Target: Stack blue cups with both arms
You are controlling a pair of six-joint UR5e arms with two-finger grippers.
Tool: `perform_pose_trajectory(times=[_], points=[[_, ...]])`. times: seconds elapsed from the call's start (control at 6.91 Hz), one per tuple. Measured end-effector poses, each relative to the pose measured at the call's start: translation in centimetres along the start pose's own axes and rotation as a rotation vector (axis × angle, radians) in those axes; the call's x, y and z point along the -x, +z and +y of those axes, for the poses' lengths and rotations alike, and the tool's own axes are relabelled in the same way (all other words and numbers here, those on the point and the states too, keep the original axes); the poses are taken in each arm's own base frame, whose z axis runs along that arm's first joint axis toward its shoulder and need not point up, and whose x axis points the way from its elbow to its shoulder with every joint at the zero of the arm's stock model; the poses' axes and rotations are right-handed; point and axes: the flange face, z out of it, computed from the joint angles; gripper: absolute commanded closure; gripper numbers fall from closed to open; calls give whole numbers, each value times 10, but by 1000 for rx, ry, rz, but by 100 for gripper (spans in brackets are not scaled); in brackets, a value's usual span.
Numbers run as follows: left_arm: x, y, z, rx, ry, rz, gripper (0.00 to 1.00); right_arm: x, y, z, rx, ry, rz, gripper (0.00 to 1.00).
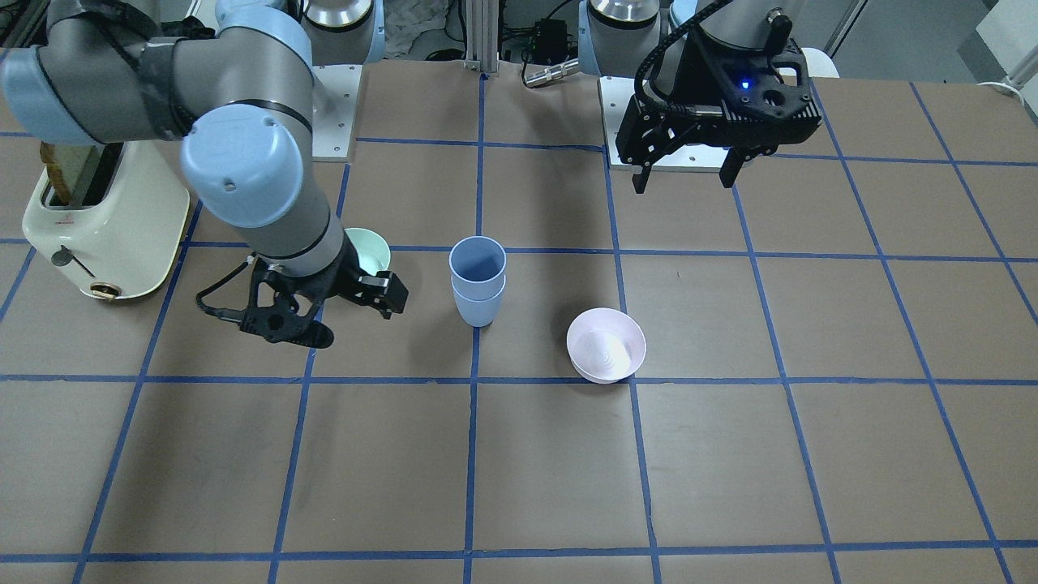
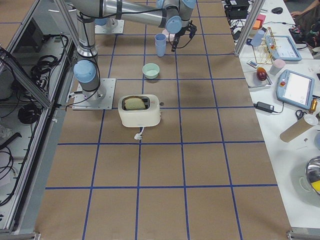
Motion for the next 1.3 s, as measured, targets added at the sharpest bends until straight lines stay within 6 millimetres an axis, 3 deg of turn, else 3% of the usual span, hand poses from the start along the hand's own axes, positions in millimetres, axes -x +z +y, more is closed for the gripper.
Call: perform_pose_trajectory(times=[0.29,0.58,0.87,1.3], points=[[0,1,-1,1,1,0,0,-33,-25,-13,-45,-51,24,0],[0,1,-1,2,1,-1,0,-52,-54,-4,-66,-88,22,0],[0,0,0,1,1,-1,0,-71,-83,15,-63,-140,15,0],[0,0,0,1,0,-2,0,-80,-118,52,-65,-186,13,0]])
